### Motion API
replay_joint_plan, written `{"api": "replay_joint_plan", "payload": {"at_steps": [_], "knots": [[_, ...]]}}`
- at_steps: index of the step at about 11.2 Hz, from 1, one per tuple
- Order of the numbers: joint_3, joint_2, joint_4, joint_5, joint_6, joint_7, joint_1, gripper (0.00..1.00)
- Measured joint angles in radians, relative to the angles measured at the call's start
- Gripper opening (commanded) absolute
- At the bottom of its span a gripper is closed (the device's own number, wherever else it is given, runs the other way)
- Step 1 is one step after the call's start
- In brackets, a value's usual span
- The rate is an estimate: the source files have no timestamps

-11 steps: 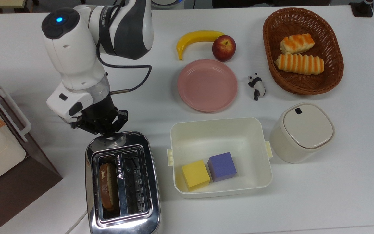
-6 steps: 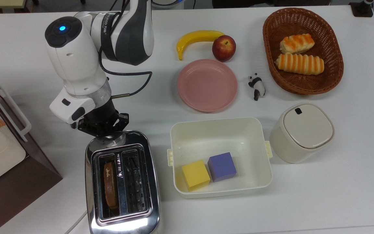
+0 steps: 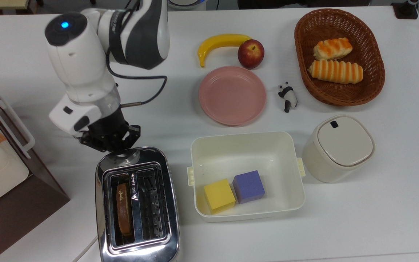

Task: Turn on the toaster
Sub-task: 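Press the toaster lever down with the gripper, then lift the gripper up and away from the toaster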

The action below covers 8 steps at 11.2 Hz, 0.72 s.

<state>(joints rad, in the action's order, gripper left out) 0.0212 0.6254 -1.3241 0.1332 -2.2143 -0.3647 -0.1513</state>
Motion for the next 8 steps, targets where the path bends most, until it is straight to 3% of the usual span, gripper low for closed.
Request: {"api": "replay_joint_plan", "payload": {"at_steps": [4, 7, 8], "knots": [[0.002, -0.069, 0.004, 0.0, 0.005, 0.0, -0.004, 0.2], [0.003, -0.115, 0.004, 0.0, 0.06, 0.0, -0.004, 0.47], [0.006, -0.13, 0.005, 0.0, 0.085, 0.0, -0.004, 0.52]]}}
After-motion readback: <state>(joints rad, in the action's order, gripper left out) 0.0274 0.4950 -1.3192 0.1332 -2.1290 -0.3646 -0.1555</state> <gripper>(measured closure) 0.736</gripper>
